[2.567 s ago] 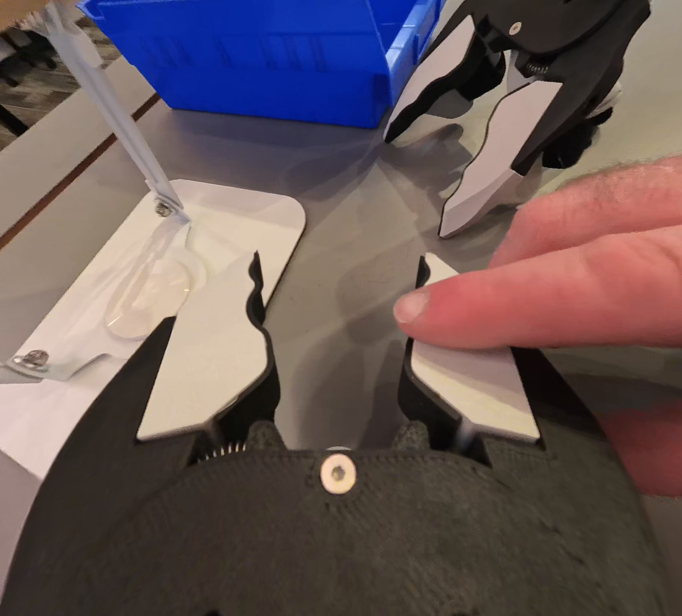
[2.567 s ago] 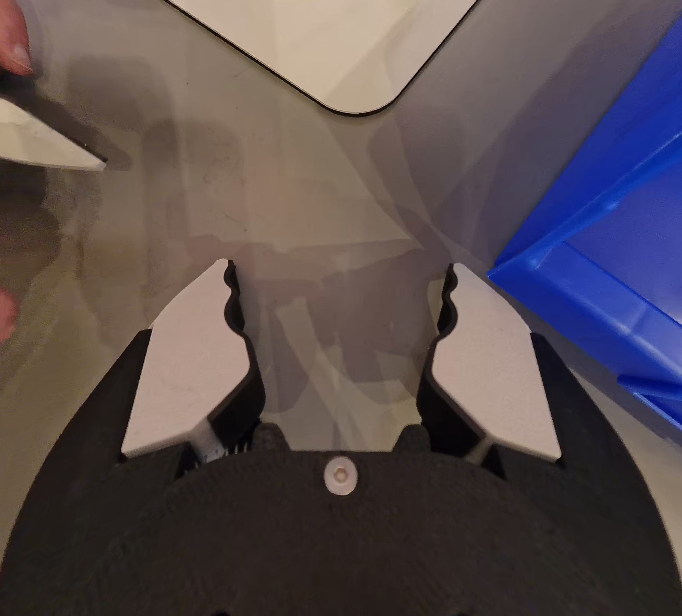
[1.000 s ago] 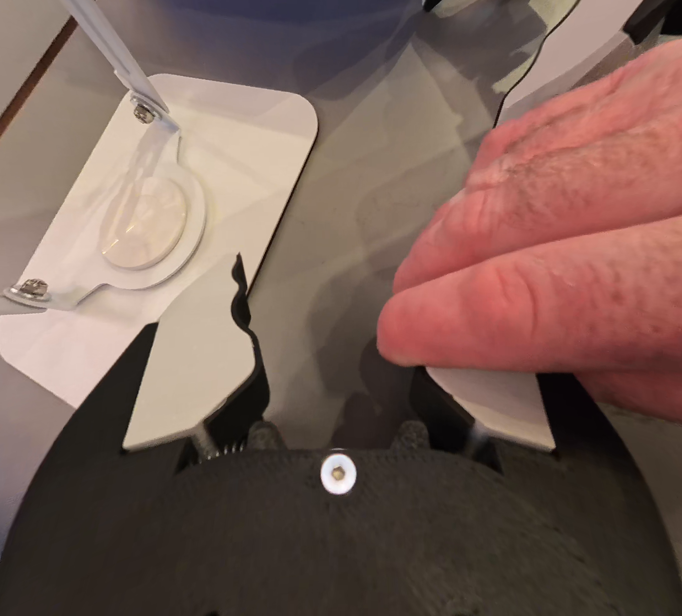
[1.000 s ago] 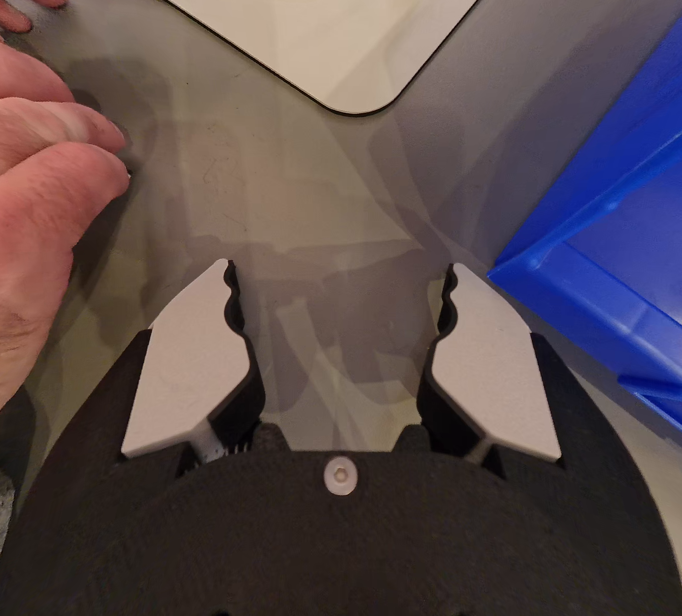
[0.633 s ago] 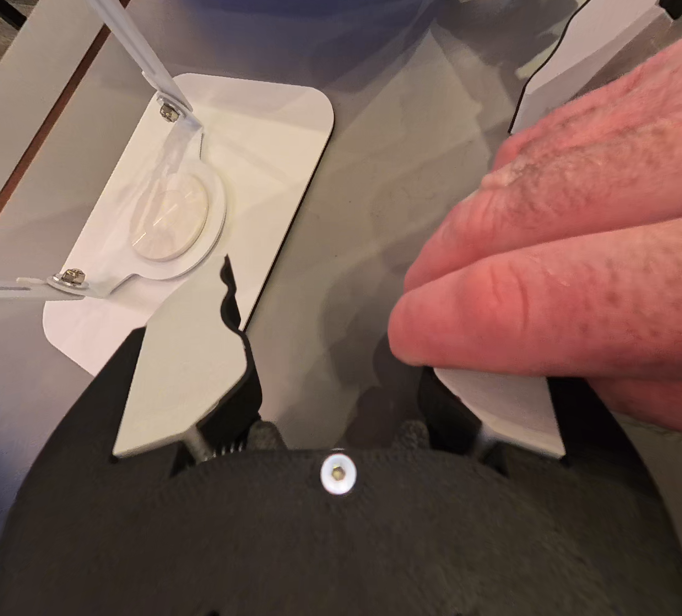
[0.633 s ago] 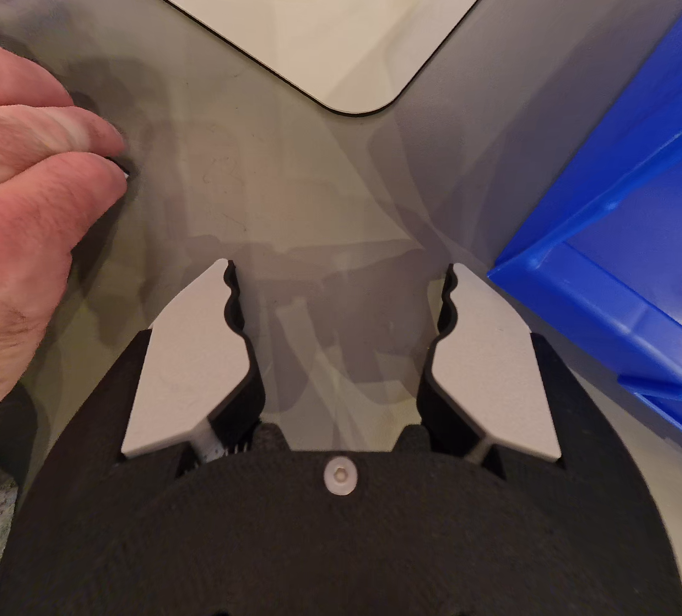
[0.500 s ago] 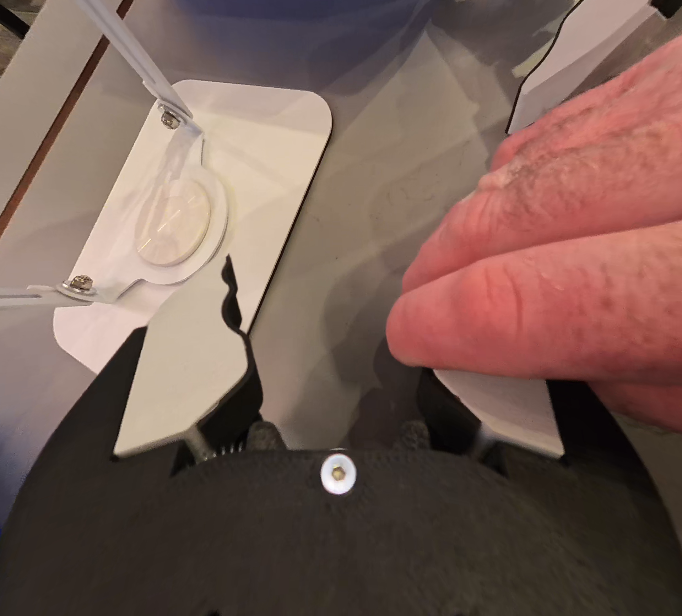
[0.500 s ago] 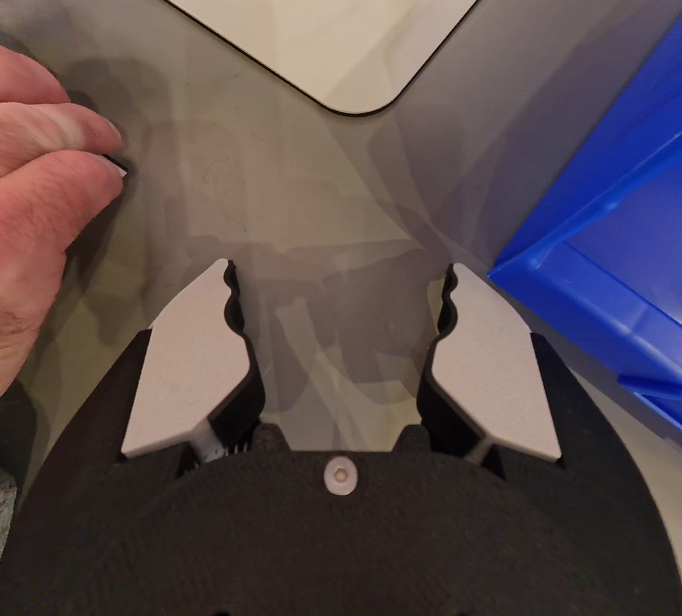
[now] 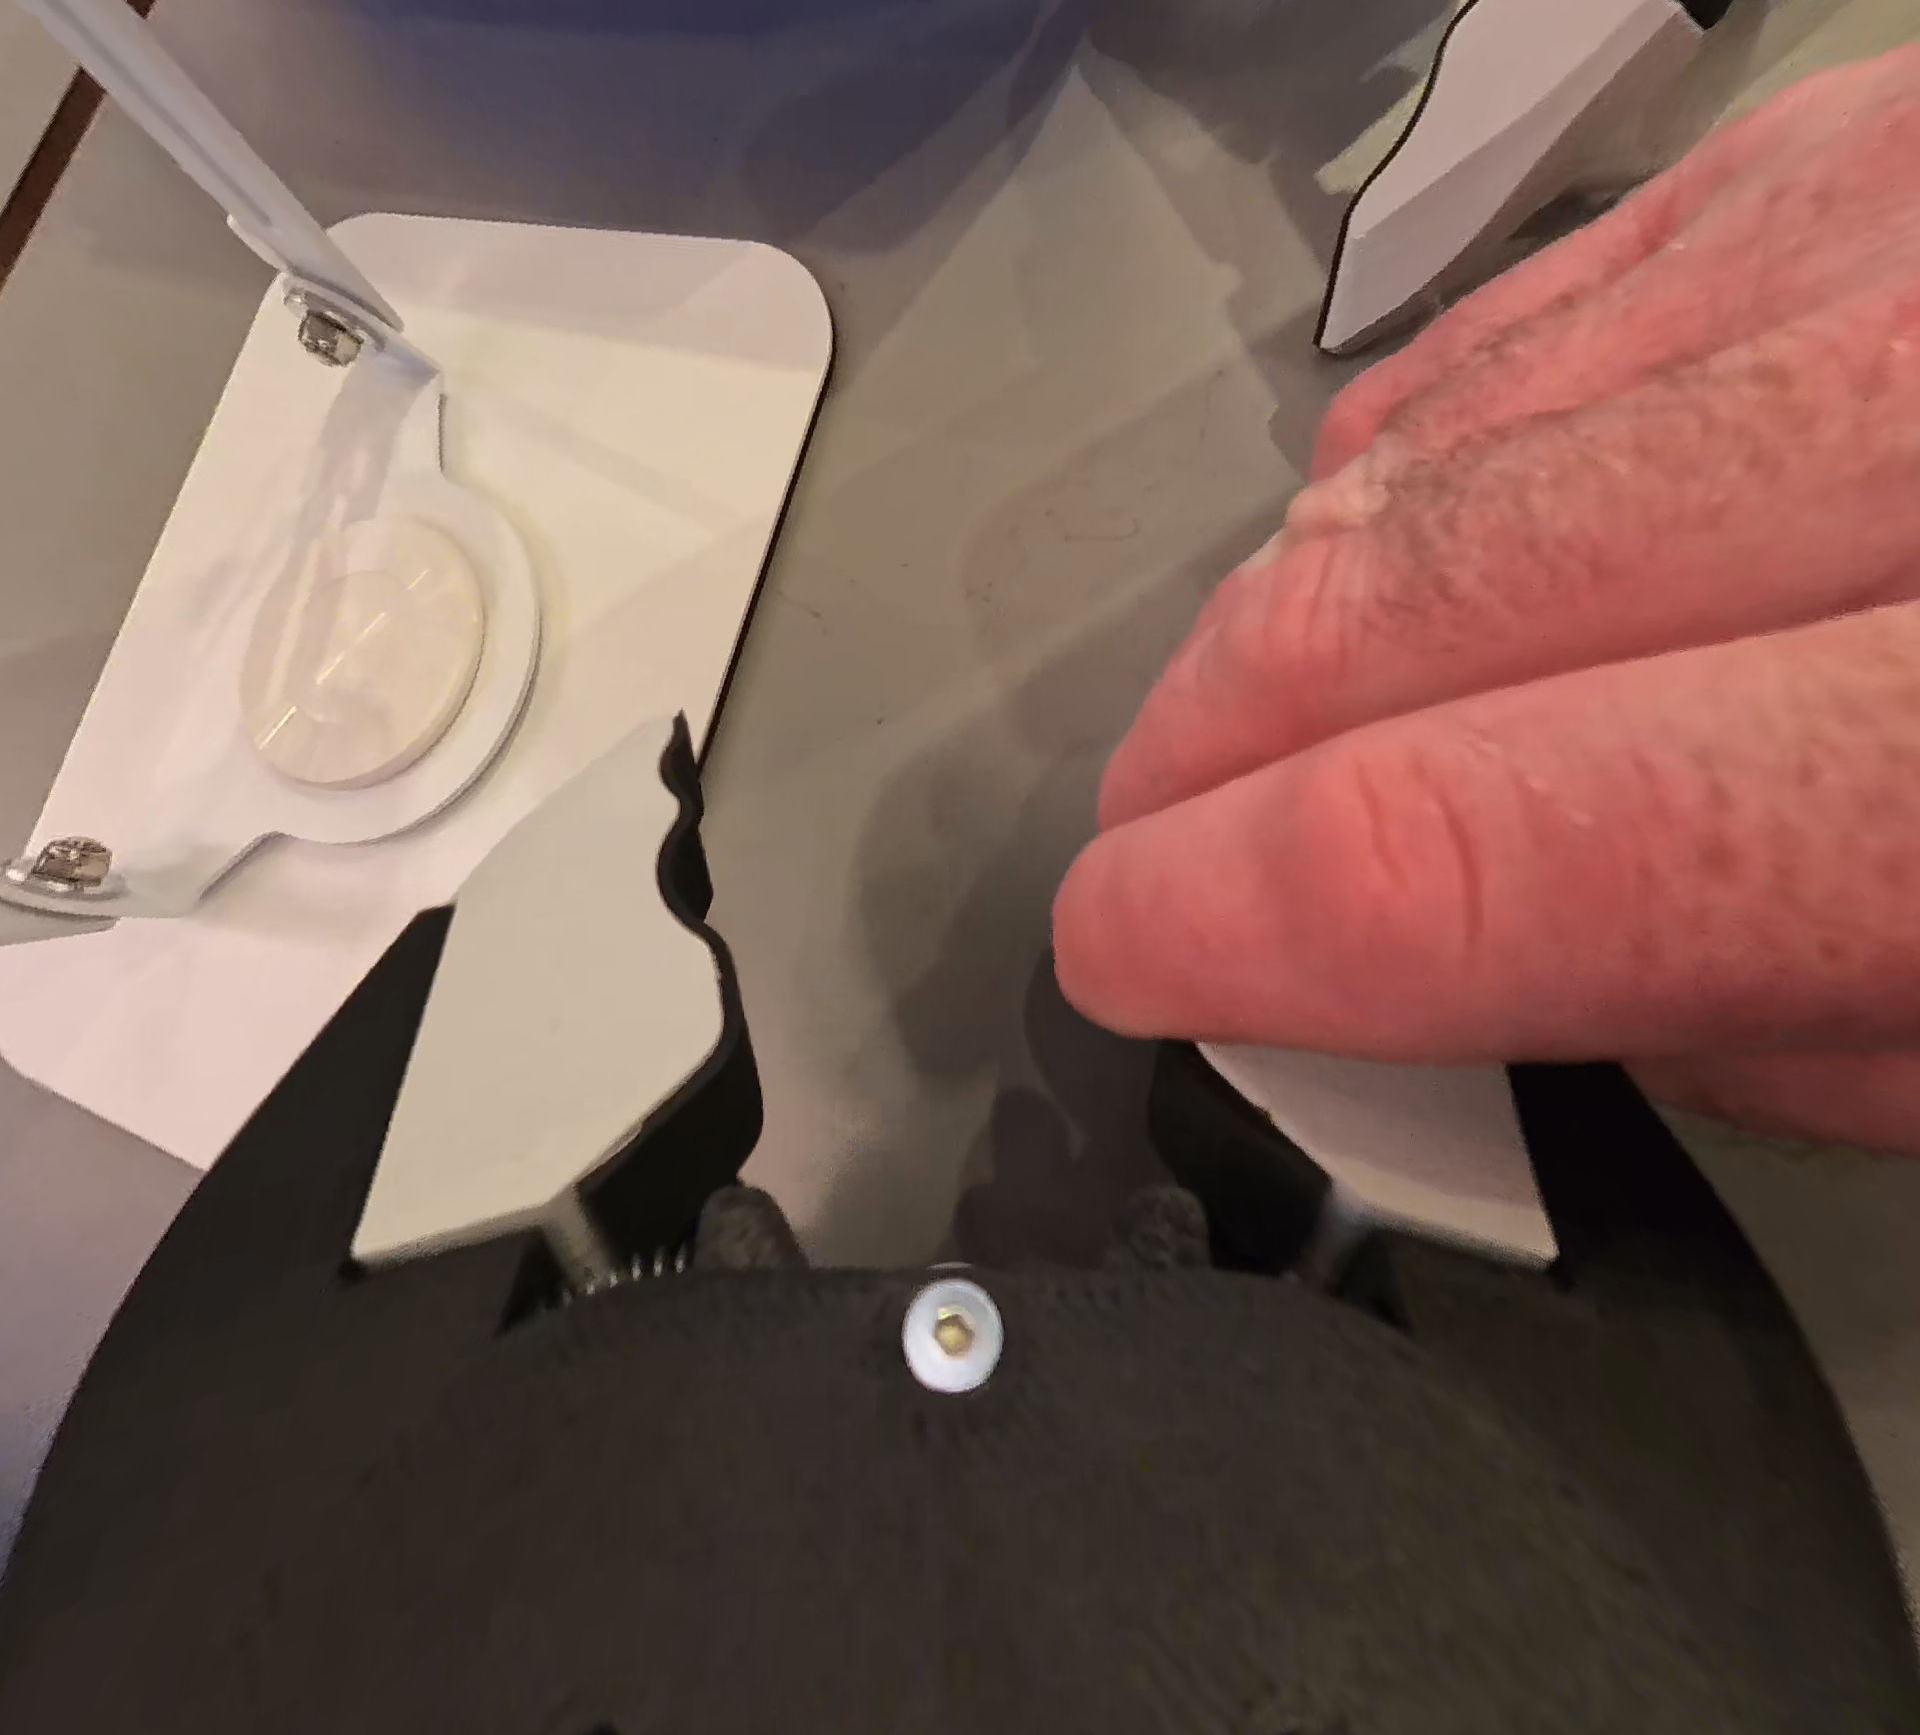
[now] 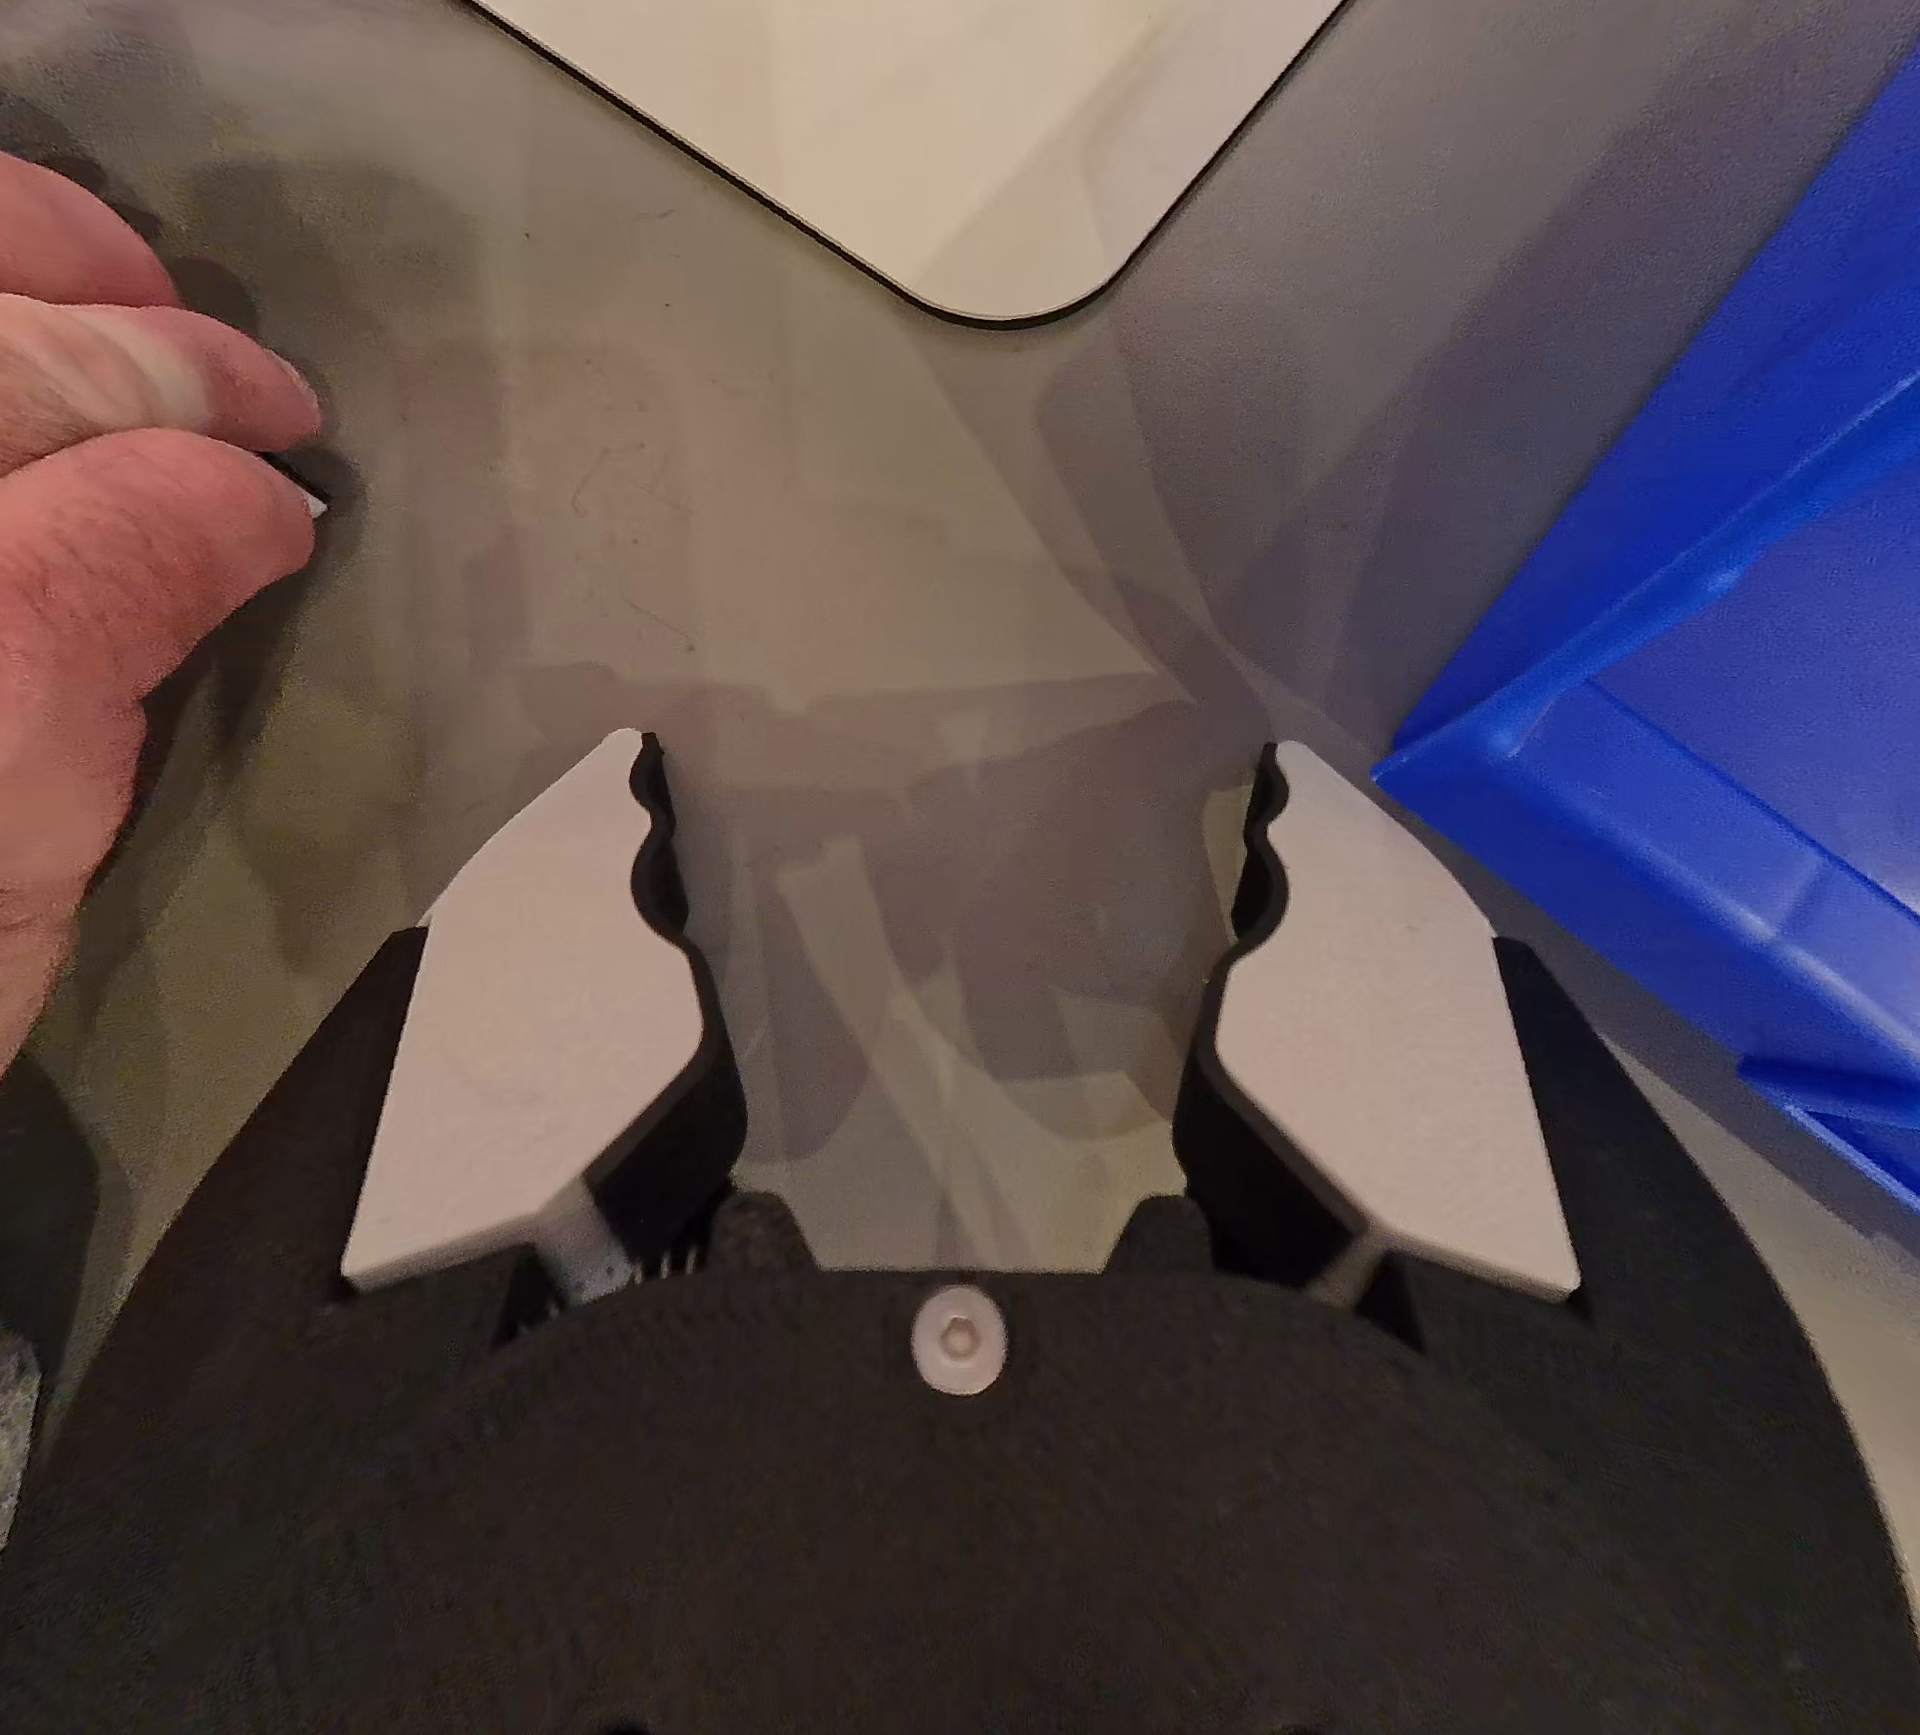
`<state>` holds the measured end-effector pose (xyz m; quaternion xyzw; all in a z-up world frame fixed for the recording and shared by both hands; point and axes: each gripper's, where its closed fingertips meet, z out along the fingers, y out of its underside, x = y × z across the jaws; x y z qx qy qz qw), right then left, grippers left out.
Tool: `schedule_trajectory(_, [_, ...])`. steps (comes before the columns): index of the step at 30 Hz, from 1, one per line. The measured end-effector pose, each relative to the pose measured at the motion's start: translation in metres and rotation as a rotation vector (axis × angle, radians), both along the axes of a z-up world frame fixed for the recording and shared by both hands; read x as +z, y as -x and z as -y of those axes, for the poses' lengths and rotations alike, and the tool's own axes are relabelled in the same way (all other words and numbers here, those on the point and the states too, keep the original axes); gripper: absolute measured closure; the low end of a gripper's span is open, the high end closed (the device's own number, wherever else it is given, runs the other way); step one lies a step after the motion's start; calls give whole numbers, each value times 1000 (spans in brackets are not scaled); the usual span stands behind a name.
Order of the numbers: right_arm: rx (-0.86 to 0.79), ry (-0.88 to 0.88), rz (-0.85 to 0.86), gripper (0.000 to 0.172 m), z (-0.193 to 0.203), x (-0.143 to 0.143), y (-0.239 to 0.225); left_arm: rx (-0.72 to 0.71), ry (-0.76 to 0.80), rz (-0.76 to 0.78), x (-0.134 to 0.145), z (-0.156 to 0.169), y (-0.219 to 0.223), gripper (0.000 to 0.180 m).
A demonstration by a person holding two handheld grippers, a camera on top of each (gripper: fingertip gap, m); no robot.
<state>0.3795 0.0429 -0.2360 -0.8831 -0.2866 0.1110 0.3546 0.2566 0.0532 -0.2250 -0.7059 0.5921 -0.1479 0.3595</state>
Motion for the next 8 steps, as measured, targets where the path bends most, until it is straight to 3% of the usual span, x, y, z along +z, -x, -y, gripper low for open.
schedule_trajectory(3, [0, 0, 0, 66, 0, 0, 0, -9, 16, 0, -1, 2, -1, 90])
schedule_trajectory(8, [0, 0, 0, 66, 0, 0, 0, 38, -59, 19, 3, -9, -1, 70])
